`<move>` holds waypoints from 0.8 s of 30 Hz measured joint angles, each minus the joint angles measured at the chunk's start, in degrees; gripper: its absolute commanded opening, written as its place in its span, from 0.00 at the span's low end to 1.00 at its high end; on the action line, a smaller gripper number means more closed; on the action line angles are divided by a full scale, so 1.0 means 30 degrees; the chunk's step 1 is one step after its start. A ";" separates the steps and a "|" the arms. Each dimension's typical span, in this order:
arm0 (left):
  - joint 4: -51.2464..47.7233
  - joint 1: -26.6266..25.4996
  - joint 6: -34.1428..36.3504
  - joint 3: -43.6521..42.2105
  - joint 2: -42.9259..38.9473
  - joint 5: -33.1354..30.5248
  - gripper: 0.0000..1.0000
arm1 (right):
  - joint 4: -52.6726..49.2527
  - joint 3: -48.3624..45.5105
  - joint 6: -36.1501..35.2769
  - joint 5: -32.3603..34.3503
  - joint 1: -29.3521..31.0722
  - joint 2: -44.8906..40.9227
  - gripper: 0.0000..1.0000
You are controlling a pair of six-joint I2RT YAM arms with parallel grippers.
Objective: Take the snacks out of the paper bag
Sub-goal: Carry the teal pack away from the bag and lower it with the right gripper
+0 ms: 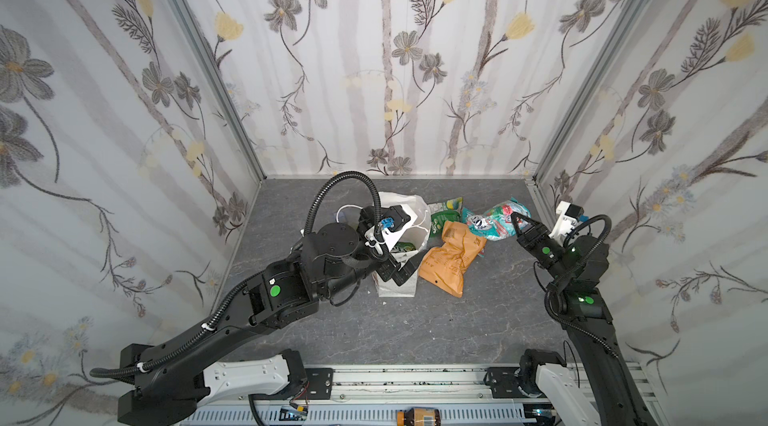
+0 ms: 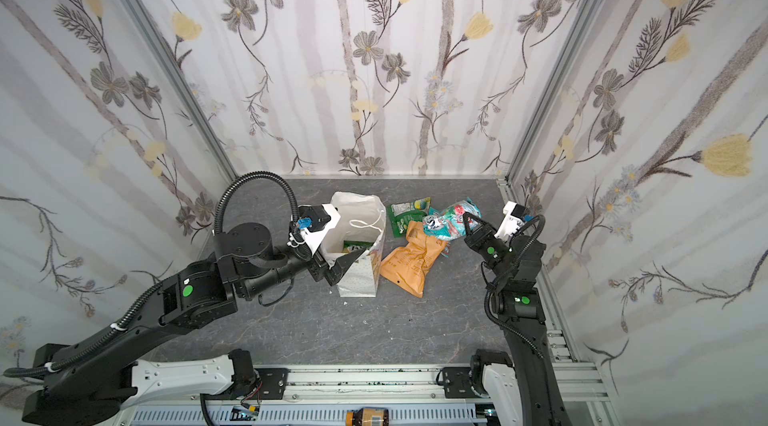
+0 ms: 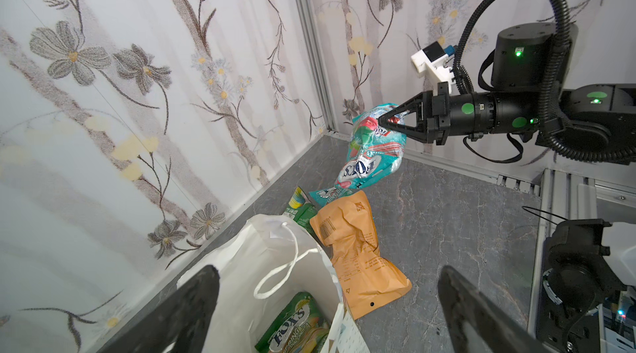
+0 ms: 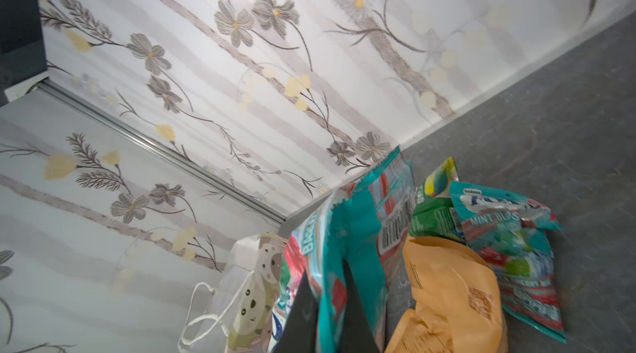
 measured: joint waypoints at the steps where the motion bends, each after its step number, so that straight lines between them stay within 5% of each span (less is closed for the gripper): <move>1: -0.0022 0.0000 -0.0044 -0.0109 -0.0015 -0.0029 1.00 | 0.0022 -0.0590 0.0080 0.0102 -0.0255 -0.0087 0.00; 24: -0.0568 0.0000 -0.0947 -0.1020 -0.0211 -0.0991 1.00 | 0.2849 -0.7293 -0.0015 0.0954 -0.3257 0.1588 0.04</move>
